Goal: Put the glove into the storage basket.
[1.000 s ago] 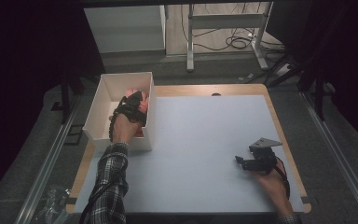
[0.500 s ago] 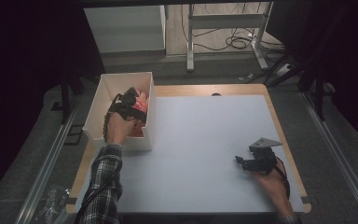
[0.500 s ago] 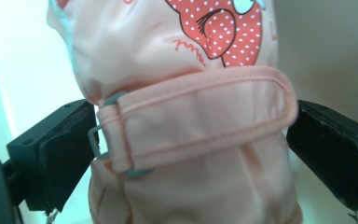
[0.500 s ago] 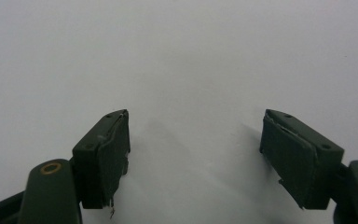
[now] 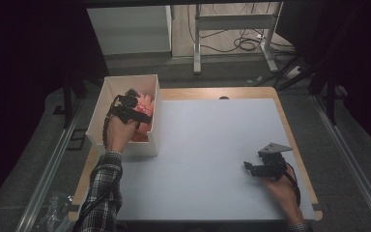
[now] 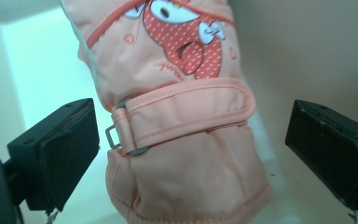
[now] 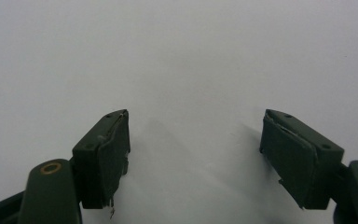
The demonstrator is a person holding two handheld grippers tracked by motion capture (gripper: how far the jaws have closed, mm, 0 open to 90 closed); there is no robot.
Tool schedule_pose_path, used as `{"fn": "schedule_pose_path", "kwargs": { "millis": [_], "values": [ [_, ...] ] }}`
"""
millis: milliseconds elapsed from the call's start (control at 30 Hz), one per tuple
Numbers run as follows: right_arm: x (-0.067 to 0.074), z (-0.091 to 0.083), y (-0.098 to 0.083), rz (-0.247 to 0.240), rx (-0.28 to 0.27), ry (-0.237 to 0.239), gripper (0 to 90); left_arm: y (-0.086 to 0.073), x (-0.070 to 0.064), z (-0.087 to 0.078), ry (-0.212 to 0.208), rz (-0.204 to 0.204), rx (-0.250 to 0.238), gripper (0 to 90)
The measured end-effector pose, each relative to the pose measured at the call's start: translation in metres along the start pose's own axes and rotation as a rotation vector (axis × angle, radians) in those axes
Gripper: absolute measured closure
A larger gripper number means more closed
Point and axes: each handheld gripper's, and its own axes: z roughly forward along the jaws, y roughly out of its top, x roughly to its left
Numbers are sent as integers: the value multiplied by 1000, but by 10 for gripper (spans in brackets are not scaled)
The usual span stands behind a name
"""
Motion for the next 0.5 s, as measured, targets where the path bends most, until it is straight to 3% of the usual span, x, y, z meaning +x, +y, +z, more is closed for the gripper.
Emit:
{"fn": "schedule_pose_path", "kwargs": {
  "millis": [233,500],
  "values": [
    [0,0,0,0,0,0,245,-1,-2,-16,-21,54,-32,40],
    [0,0,0,0,0,0,245,-5,2,-31,-26,56,-100,36]
  ]
}}
